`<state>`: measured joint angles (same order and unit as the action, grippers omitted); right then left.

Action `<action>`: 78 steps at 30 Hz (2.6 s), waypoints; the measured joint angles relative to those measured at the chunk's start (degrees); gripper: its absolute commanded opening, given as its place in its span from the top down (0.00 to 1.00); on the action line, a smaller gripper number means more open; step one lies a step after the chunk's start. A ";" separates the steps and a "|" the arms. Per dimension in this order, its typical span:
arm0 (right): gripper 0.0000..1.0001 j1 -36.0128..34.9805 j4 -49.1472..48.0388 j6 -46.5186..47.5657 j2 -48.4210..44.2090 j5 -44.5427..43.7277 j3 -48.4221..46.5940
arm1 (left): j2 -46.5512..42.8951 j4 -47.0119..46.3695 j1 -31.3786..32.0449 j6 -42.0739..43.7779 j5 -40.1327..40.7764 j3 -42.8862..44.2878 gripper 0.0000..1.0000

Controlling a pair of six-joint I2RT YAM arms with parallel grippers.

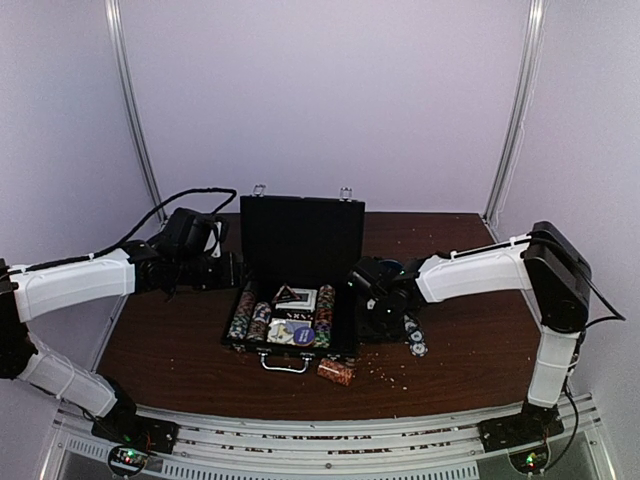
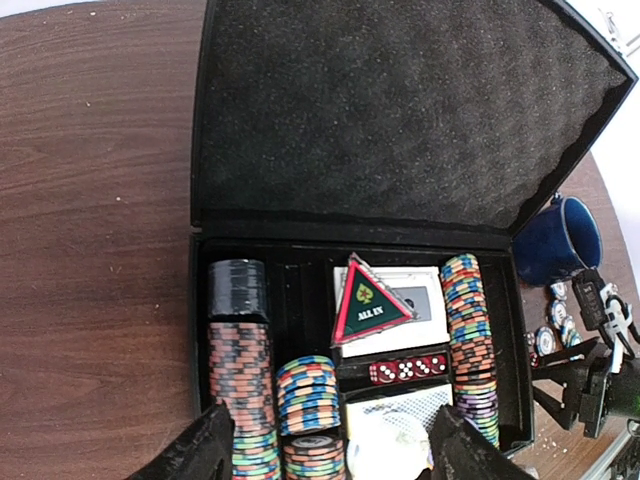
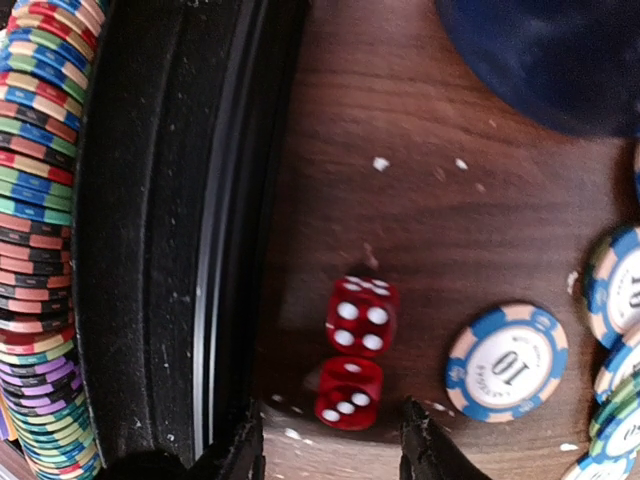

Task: Pack up texas hold em set
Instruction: Pick up the dice from the center of the board, then place the dice in the slot.

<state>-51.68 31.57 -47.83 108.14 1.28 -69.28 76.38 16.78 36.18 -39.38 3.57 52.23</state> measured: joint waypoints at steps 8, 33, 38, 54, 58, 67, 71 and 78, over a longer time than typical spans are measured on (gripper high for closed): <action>0.62 -0.15 0.37 -0.04 0.85 -1.05 -2.05 | 0.00 0.00 -0.39 0.13 -0.24 0.00 0.30; 0.71 -1.66 4.57 -1.27 5.20 -6.43 -7.04 | 0.09 0.00 -7.32 -0.66 -5.18 -4.87 0.29; 0.72 -1.66 5.14 -1.84 5.46 -6.60 -7.63 | 0.00 0.00 -7.93 -0.61 -5.57 -4.96 0.29; 0.94 -1.73 6.21 -3.72 6.43 -7.78 -9.62 | 0.00 0.04 -10.86 1.36 -10.58 -8.07 0.26; 0.99 -1.73 6.47 -4.44 6.43 -8.24 -9.64 | 0.00 0.07 -12.31 2.32 -13.09 -9.64 0.25; 1.00 -1.97 6.60 -5.14 2.27 -9.27 -9.53 | 0.96 -0.46 -15.74 6.64 -21.88 -12.48 0.26; 1.00 -1.99 6.58 -5.81 -0.59 -9.44 -9.53 | 3.80 -0.98 -15.85 7.98 -25.57 -12.72 0.27; 1.00 -2.73 6.40 -7.50 -3.89 -9.94 -9.53 | 6.12 -3.87 -15.85 8.98 -32.09 -15.45 0.26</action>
<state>-54.41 37.98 -55.33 104.25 -8.67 -78.81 82.50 12.91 20.34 -30.39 -28.51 36.77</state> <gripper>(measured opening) 0.115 0.737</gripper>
